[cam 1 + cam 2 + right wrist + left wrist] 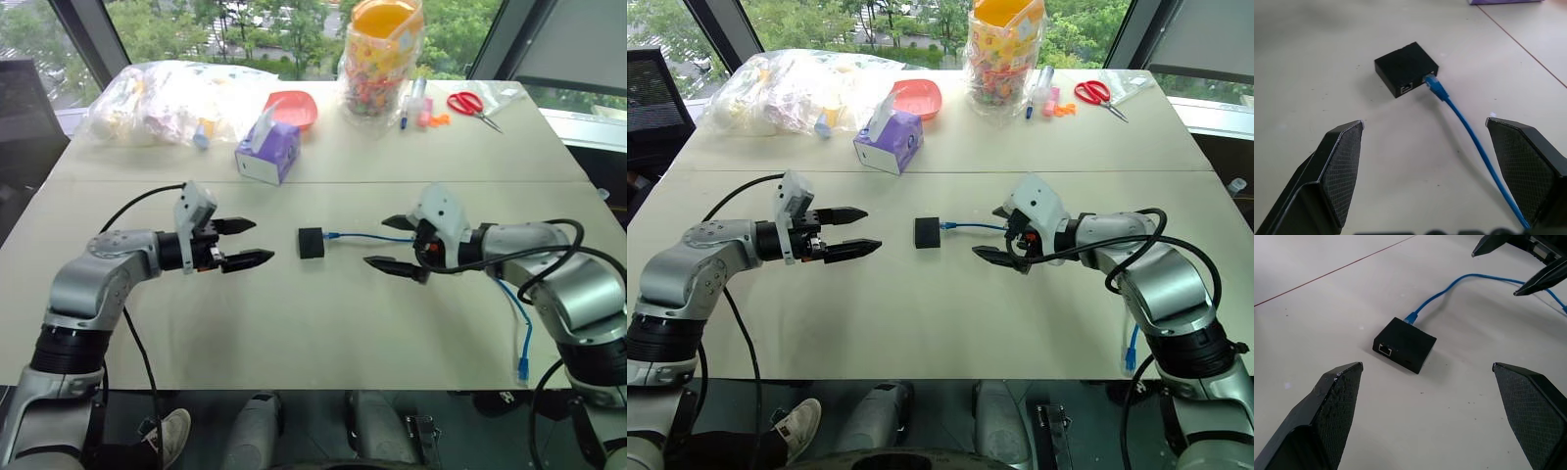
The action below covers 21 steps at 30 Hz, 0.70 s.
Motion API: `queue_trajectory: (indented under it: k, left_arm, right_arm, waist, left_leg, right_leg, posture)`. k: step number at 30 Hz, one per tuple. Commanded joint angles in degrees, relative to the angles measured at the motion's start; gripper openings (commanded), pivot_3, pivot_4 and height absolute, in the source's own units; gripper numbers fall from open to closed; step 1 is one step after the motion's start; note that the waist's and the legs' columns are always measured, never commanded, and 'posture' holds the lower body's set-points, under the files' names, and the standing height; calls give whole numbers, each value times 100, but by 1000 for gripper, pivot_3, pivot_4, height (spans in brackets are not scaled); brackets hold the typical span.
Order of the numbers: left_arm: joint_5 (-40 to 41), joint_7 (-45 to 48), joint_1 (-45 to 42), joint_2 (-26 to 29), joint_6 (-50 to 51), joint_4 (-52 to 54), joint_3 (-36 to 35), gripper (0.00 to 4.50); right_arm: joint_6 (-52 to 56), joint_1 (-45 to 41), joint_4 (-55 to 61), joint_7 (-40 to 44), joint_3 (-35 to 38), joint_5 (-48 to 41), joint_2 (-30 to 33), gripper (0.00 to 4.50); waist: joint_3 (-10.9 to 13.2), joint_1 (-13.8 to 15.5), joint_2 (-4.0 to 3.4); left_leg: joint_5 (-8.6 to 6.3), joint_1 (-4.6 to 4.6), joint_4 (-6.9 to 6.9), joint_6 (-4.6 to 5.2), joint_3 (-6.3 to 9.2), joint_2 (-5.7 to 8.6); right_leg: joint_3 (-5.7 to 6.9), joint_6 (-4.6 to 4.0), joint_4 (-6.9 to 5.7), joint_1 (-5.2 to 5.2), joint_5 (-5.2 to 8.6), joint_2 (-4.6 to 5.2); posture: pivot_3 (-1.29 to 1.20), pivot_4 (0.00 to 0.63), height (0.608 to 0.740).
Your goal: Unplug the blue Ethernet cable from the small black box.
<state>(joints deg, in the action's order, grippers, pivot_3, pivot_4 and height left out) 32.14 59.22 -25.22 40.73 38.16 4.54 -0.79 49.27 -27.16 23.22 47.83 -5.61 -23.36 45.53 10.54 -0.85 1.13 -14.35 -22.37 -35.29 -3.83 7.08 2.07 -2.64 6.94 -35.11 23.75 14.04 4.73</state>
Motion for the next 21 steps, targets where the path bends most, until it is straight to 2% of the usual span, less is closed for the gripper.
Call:
queue_trajectory:
  k: [1, 14, 21]
  left_arm:
    - [-84, 102, -108, 100, -138, 91, -10, 4463]
    - [-133, -34, -204, -80, -157, 75, -79, 4463]
    - [-60, -101, -102, -80, -61, 377, -88, 4463]
  right_arm:
    - [-26, -133, 145, 37, 97, -67, 35, 4214]
    - [-229, -433, -173, 164, -146, 139, 19, 4214]
    - [-806, -1305, -1364, 401, -779, 694, -294, 4214]
  waist:
    - [0, 0, 0]
    - [0, -12, 0]
    - [0, -36, -1]
  left_leg:
    - [0, 0, 0, 0, 0, 0]
    - [1, 0, -6, 0, 0, 0]
    - [1, 0, -18, 0, -1, 0]
  right_leg:
    - [0, 0, 0, 0, 0, 0]
    - [0, 1, -10, 1, -1, 0]
    - [0, 1, -18, 1, -2, -1]
  posture:
    - [0, 150, 740]
    - [0, 150, 740]
    - [0, 150, 740]
